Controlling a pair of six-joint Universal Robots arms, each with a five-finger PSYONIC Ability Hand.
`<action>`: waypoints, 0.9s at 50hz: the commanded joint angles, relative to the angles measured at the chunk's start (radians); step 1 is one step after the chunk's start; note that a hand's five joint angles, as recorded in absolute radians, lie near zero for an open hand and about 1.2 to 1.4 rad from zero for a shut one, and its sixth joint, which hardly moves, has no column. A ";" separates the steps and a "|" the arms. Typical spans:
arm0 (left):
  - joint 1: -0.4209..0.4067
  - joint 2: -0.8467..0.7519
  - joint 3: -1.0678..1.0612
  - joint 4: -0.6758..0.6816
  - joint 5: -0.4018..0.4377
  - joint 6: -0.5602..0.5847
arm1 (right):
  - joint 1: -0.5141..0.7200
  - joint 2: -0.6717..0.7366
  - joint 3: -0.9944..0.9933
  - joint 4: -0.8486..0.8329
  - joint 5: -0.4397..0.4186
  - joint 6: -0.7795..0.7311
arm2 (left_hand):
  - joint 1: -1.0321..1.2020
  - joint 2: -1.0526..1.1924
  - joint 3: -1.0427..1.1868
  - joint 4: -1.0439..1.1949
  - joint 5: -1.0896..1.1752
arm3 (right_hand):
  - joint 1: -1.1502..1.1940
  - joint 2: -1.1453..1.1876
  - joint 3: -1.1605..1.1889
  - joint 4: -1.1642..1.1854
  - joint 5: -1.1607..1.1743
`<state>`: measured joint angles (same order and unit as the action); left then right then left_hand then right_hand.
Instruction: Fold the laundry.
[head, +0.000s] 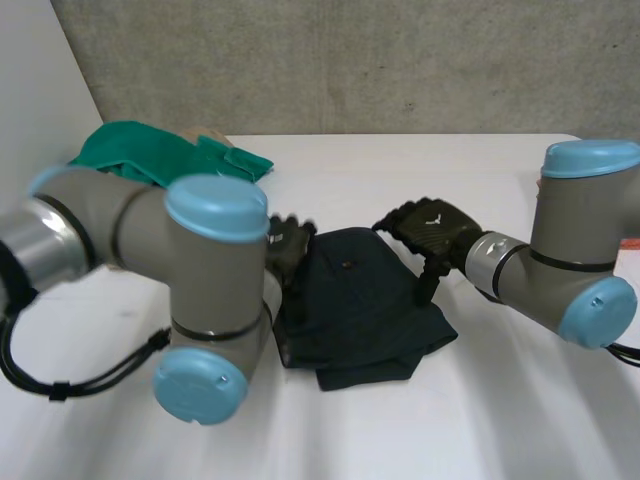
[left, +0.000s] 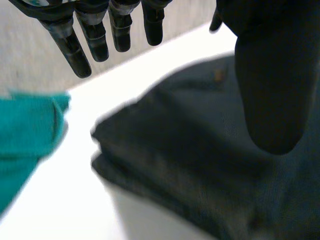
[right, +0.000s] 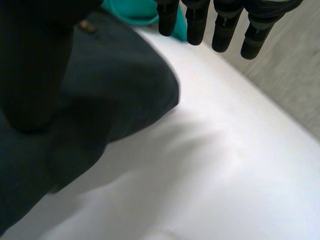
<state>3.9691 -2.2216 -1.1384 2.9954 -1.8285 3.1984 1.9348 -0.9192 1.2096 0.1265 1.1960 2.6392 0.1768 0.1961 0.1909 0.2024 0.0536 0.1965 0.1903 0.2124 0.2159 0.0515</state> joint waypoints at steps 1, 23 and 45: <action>0.030 0.100 0.060 0.004 0.153 0.006 | 0.006 -0.194 0.252 -0.204 0.002 0.007 | 0.001 -0.018 -0.013 -0.024 -0.050 | -0.022 -0.016 -0.038 -0.041 -0.051; 0.124 0.132 0.169 -0.046 0.759 0.003 | 0.076 -0.215 0.737 -0.723 -0.013 -0.005 | 0.046 0.026 0.031 0.020 -0.006 | -0.022 -0.016 -0.038 -0.041 -0.051; 0.121 0.146 0.161 -0.046 0.742 0.005 | 0.124 -0.066 0.492 -0.844 -0.012 -0.021 | 0.046 0.026 0.031 0.020 -0.006 | 1.200 1.206 1.184 1.180 1.170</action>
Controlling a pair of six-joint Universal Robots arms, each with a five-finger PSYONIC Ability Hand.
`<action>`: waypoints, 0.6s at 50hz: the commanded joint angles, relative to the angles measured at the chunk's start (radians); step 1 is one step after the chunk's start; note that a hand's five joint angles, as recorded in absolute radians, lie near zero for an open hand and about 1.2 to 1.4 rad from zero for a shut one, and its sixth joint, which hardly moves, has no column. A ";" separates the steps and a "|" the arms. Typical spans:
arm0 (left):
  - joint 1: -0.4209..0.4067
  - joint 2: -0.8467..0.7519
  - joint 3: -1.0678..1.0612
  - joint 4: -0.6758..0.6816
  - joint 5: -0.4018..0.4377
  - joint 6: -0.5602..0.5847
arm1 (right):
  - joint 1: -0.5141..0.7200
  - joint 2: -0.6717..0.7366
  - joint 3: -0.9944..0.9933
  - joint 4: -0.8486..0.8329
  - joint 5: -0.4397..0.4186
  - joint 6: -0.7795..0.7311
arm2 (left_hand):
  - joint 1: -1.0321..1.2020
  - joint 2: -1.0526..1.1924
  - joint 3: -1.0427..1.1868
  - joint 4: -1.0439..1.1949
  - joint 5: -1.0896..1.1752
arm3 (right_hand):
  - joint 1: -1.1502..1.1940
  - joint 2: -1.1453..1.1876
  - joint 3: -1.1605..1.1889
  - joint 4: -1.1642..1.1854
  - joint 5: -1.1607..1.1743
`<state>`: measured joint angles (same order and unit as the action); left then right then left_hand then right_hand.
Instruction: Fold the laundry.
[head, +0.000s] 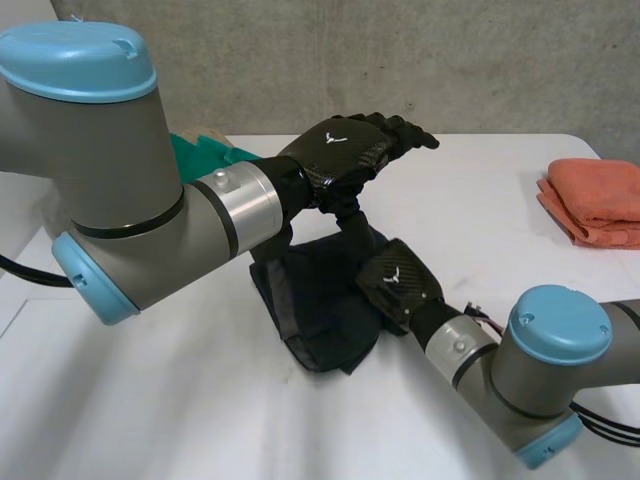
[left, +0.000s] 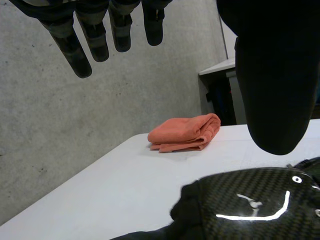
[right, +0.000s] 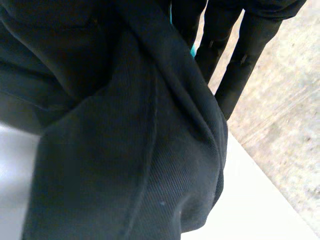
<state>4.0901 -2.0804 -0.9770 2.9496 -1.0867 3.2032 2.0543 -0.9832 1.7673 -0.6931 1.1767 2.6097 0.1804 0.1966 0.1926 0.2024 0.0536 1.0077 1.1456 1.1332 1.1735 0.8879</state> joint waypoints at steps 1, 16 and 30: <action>0.000 0.005 0.000 0.000 0.001 0.000 | 0.006 0.001 -0.075 -0.022 0.011 0.009 | 0.042 0.026 0.030 0.020 -0.006 | 0.389 0.251 0.263 0.223 0.334; 0.001 0.009 0.001 0.002 0.001 0.001 | -0.023 0.043 -0.308 0.020 0.116 0.121 | 0.039 0.023 0.027 0.017 -0.009 | 0.389 0.251 0.263 0.223 0.334; 0.007 0.100 -0.006 0.016 -0.022 -0.002 | -0.405 0.063 -0.649 0.023 0.121 0.360 | 0.030 0.014 0.018 0.008 -0.018 | 0.389 0.251 0.263 0.223 0.334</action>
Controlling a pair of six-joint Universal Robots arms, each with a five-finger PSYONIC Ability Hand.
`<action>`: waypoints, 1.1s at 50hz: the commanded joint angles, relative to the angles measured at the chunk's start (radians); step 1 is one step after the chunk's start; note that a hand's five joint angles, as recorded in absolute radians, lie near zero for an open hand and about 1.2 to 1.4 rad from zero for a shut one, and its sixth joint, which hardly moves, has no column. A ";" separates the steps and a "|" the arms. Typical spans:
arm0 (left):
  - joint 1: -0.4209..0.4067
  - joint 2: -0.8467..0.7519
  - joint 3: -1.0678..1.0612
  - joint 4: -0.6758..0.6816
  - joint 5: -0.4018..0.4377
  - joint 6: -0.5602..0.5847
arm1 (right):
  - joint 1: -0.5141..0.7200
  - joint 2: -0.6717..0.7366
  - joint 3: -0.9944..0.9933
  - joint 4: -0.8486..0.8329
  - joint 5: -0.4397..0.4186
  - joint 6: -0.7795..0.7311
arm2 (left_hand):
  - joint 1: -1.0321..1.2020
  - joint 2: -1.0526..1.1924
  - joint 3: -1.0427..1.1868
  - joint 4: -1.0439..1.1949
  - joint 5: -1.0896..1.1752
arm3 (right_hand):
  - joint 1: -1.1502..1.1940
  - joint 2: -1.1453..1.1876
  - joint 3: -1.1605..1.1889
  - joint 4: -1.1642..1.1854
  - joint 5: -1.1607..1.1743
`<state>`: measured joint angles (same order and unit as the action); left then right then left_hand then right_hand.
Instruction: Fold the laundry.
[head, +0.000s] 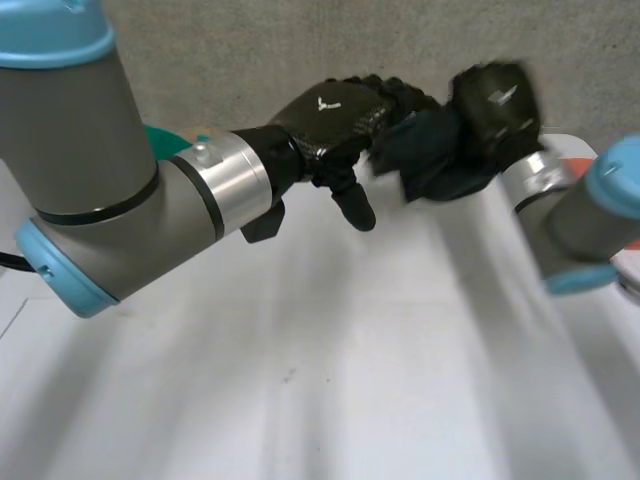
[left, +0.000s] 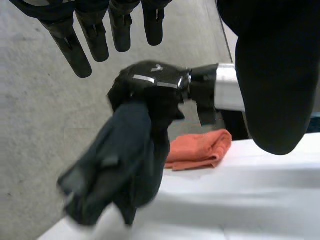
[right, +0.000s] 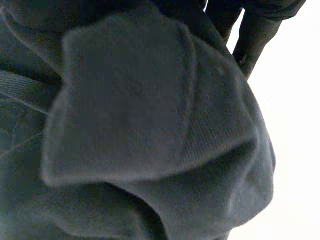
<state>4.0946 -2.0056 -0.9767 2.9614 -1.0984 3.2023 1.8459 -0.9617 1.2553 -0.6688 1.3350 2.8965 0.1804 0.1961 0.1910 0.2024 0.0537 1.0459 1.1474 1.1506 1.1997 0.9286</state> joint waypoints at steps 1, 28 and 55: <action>0.003 0.027 -0.008 0.004 -0.011 -0.001 | -0.223 0.055 -0.154 0.001 -0.048 0.075 | 0.030 0.014 0.020 0.008 -0.018 | 0.350 0.249 0.246 0.197 0.293; 0.007 0.007 -0.065 0.005 -0.012 0.002 | -0.646 0.591 -0.485 0.103 -0.439 0.061 | 0.033 0.017 0.022 0.011 -0.015 | -0.871 -0.973 -0.976 -1.025 -0.929; -0.005 0.060 -0.057 0.021 -0.015 -0.009 | -0.731 -0.083 -0.172 0.411 0.004 -0.236 | 0.036 0.020 0.025 0.014 -0.012 | -0.871 -0.973 -0.976 -1.025 -0.929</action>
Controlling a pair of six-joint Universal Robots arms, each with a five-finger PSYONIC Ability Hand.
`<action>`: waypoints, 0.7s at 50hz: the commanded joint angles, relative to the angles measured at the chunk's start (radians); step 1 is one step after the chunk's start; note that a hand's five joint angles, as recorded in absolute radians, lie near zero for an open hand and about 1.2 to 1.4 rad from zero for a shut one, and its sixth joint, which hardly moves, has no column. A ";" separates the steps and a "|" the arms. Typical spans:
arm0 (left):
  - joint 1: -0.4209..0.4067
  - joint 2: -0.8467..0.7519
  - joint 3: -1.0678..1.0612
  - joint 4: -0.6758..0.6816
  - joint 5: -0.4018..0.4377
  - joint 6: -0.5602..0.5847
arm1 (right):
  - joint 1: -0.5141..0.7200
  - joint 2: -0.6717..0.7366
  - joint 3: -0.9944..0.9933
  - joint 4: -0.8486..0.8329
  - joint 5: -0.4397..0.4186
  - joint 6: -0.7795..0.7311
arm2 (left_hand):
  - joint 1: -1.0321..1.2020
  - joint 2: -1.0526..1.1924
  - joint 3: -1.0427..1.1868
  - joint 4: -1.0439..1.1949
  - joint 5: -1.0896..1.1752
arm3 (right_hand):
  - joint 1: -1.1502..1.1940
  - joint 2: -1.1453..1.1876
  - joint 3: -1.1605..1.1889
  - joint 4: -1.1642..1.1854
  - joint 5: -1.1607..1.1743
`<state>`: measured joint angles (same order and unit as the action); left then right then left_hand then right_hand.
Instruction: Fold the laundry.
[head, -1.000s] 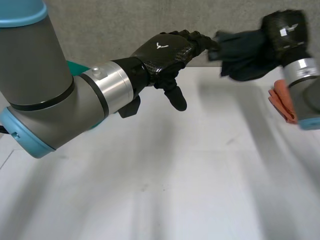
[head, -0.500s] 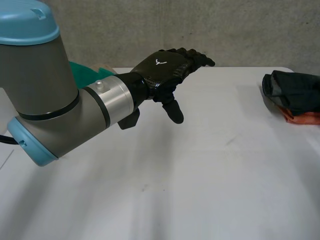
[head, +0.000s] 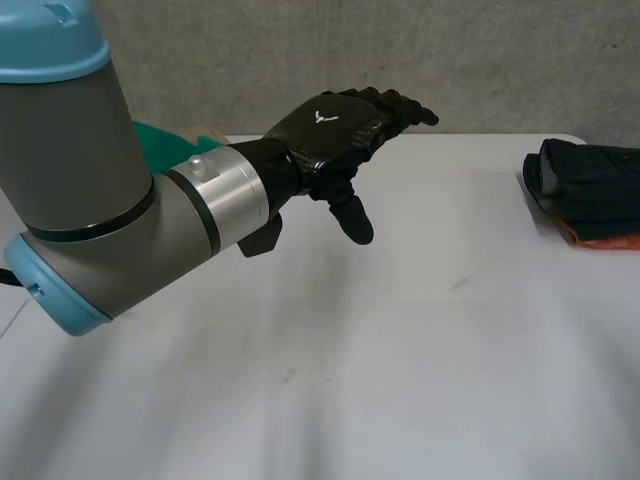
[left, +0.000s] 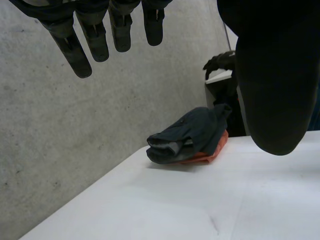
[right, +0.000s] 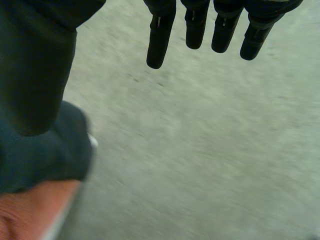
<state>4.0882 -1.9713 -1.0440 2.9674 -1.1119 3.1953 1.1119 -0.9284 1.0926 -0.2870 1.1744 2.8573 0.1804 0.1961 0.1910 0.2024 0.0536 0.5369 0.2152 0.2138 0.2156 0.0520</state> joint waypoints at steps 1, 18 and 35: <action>0.003 0.034 0.013 0.021 -0.002 -0.003 | 0.015 -0.130 -0.008 0.017 0.172 -0.211 | 0.036 0.020 0.025 0.014 -0.012 | -0.362 -0.041 -0.039 -0.041 -0.052; 0.305 0.057 0.025 0.148 -0.421 0.315 | 0.523 -0.389 0.432 -0.201 -0.098 -0.161 | 0.045 0.029 0.034 0.023 -0.003 | -0.362 -0.041 -0.039 -0.041 -0.052; 0.541 -0.530 0.272 0.351 -0.171 0.640 | 0.583 -0.375 0.699 -0.181 -0.090 -0.239 | 0.059 0.044 0.049 0.038 0.012 | -0.362 -0.041 -0.039 -0.041 -0.052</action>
<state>4.5727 -2.3332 -0.8935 3.2635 -1.3991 3.8603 1.7087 -1.3063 1.7448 -0.4781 1.0837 2.6269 0.1808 0.1982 0.1930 0.2026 0.0537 0.5369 0.2151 0.2137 0.2156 0.0518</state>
